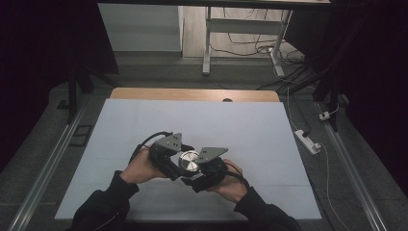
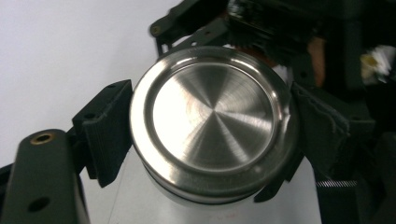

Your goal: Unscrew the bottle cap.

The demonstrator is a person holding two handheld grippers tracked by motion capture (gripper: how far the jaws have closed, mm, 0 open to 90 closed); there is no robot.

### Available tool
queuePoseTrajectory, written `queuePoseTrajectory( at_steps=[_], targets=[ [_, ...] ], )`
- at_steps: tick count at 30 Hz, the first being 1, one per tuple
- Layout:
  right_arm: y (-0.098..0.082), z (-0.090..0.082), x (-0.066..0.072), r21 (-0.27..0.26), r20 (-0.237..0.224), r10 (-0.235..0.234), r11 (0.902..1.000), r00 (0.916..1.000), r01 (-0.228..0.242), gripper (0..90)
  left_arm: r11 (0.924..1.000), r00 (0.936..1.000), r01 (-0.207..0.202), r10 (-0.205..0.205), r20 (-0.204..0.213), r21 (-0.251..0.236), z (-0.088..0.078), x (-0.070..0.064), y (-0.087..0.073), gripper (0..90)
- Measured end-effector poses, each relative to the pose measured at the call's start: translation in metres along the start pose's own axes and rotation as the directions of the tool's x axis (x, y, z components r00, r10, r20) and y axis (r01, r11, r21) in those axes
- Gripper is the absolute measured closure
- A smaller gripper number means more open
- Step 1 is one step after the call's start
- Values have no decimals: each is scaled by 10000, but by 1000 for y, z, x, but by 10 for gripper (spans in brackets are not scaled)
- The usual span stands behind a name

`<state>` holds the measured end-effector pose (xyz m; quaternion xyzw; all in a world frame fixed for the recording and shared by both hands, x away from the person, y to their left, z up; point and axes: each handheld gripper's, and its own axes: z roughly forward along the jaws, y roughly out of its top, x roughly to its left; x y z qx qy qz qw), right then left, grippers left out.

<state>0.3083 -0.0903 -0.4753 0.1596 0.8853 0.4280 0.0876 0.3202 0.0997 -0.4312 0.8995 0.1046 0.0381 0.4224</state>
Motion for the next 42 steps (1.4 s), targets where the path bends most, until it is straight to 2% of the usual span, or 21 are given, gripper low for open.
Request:
queuePoseTrajectory(
  at_steps=[2, 3, 4, 7, 13, 14, 16, 19, 22, 24, 26, 30, 32, 35, 38, 42],
  targets=[
    [-1, 0, -1, 1, 132, 90, 10000, 9999, -90, 152, 9993, 9982, 382, -379, -455, 53, 3, -4, 3, 192],
    [-1, 0, -2, 15, 223, 126, 9999, 9997, -127, 152, 9993, 9982, 382, -379, -455, 53, 3, -4, 3, 195],
    [-1, 0, -1, 26, 300, 195, 9998, 9994, -196, 152, 9968, 9930, 793, -786, -884, 47, 6, -8, 6, 198],
    [-1, 1, -3, 26, 498, 342, 9994, 9982, -344, 152, 9929, 9817, 1187, -1165, -1510, 58, 10, -13, 10, 199],
    [-2, -1, -6, -99, 765, 675, 9977, 9948, -670, 152, 9797, 9526, 1976, -1998, -2294, -328, 15, -19, 14, 199],
    [-2, -1, -6, -117, 801, 698, 9975, 9943, -691, 152, 9807, 9525, 1933, -1948, -2339, -296, 16, -19, 15, 198],
    [-2, -1, -7, -127, 814, 750, 9972, 9939, -742, 152, 9861, 9601, 1654, -1653, -2256, -187, 14, -18, 15, 194],
    [-2, -3, -7, -236, 754, 797, 9967, 9940, -781, 152, 9899, 9709, 1401, -1420, -1927, -236, 6, -15, 15, 110],
    [-2, -4, -9, -241, 668, 718, 9972, 9952, -703, 152, 9964, 9851, 844, -847, -1498, -82, -3, -12, 13, 45],
    [-3, -4, -9, -231, 537, 625, 9978, 9966, -614, 152, 9988, 9932, 487, -482, -1061, 18, -8, -9, 10, 45],
    [-2, -3, -9, -190, 354, 520, 9985, 9980, -513, 152, 9998, 9982, 207, -203, -568, 67, -11, -5, 8, 55],
    [-1, -1, -4, -188, -26, 267, 9995, 9996, -268, 152, 9994, 9995, -271, 268, 156, 198, -10, 0, 3, 93],
    [0, -1, -1, -175, -134, 218, 9996, 9997, -220, 152, 9990, 9990, -353, 346, 267, 265, -7, 2, 2, 106],
    [0, 0, 1, -148, -243, 25, 9999, 9997, -29, 152, 9993, 9980, -354, 350, 525, 75, -4, 3, 0, 181],
    [0, 0, 1, -140, -190, 99, 9999, 9998, -102, 152, 9995, 9988, -315, 314, 384, 7, -3, 2, 0, 189],
    [-1, 0, -1, -115, 4, 205, 9997, 9998, -205, 152, 9998, 9997, 188, -188, -121, 40, 0, -1, 2, 191]
  ],
)
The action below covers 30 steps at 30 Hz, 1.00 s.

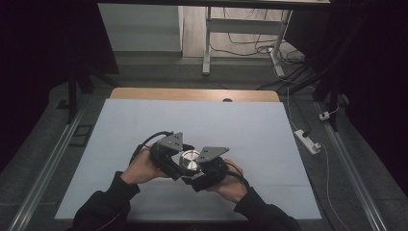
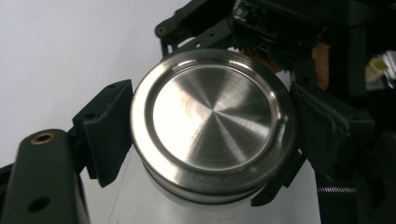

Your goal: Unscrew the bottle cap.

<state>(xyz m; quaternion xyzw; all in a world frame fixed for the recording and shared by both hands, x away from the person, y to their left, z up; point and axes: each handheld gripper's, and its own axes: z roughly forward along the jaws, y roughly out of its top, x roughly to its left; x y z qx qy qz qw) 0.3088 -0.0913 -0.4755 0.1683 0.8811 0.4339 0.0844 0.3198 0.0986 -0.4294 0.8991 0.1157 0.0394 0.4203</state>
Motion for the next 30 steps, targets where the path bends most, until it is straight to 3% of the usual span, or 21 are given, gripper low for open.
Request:
queuePoseTrajectory(
  at_steps=[2, 4, 7, 12, 15, 17, 30],
  targets=[
    [-1, 0, -2, 62, 172, 17, 10000, 9999, -18, 152, 9990, 9982, 447, -447, -399, -6, 3, -2, 2, 191],
    [-1, 0, -4, 80, 348, 282, 9996, 9990, -285, 152, 9957, 9922, 926, -927, -833, -52, 6, -5, 4, 191],
    [-2, 0, -7, 48, 632, 491, 9988, 9968, -495, 152, 9880, 9765, 1534, -1541, -1508, -164, 11, -11, 8, 191],
    [-2, -2, -9, -36, 979, 789, 9969, 9921, -789, 152, 9772, 9464, 2089, -2119, -2437, -386, 16, -20, 14, 191],
    [-3, -2, -10, -30, 1079, 916, 9958, 9899, -918, 152, 9747, 9364, 2188, -2231, -2709, -464, 18, -22, 15, 191],
    [-3, -2, -10, -15, 1126, 951, 9954, 9891, -956, 152, 9728, 9329, 2215, -2315, -2758, -671, 16, -23, 16, 207],
    [-3, -2, -10, -99, 1096, 943, 9955, 9895, -938, 152, 9743, 9382, 2153, -2251, -2627, -659, 15, -21, 15, 205]
  ],
)
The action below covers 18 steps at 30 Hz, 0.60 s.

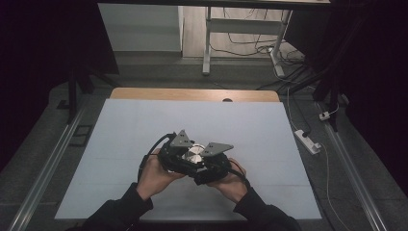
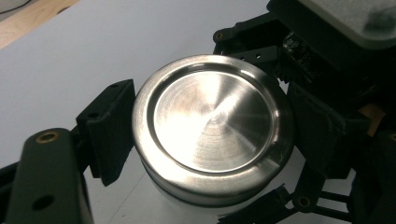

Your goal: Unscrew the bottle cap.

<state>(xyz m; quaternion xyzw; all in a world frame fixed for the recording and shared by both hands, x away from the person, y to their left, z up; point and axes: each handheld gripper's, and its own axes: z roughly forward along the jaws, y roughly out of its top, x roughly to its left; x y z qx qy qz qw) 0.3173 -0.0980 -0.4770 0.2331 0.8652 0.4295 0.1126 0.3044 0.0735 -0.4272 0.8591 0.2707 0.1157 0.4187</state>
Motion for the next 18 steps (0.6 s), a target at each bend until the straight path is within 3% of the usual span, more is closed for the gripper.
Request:
queuePoseTrajectory(
  at_steps=[18],
  targets=[
    [0, -1, 0, -121, -108, -13, 9999, 9999, 12, 152, 9997, 10000, 29, -28, 76, -237, -11, 2, 4, 206]
  ],
)
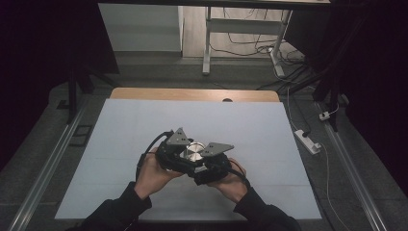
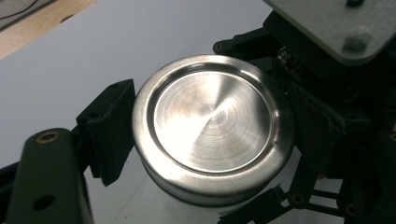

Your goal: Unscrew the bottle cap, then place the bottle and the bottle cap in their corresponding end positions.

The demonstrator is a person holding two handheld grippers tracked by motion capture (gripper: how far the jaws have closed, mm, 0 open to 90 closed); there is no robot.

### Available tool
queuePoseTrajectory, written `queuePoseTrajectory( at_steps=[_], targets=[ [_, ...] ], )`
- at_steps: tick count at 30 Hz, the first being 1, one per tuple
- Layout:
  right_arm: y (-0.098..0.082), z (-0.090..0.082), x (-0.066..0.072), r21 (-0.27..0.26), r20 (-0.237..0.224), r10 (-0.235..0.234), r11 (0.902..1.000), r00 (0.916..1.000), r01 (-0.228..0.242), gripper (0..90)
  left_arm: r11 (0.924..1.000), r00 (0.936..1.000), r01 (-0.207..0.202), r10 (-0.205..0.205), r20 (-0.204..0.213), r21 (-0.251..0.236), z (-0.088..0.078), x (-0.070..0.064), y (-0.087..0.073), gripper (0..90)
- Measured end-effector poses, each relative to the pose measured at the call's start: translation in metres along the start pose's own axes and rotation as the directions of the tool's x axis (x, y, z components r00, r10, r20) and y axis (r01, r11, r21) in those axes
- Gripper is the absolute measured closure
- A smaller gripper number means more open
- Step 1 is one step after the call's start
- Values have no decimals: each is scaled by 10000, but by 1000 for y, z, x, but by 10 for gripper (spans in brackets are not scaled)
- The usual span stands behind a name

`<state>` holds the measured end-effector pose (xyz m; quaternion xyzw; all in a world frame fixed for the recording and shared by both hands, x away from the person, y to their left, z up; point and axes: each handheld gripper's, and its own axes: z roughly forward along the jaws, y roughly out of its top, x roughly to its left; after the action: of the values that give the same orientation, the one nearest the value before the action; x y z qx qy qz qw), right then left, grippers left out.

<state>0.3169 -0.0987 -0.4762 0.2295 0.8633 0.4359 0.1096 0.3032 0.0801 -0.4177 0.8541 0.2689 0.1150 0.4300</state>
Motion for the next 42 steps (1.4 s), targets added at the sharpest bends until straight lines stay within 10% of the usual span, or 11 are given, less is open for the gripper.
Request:
queuePoseTrajectory(
  at_steps=[42],
  targets=[
    [-1, -7, -26, -47, 627, 324, 9995, 9975, -322, 152, 9998, 9979, 0, 13, 641, -212, -32, 7, -32, 206]
  ],
)
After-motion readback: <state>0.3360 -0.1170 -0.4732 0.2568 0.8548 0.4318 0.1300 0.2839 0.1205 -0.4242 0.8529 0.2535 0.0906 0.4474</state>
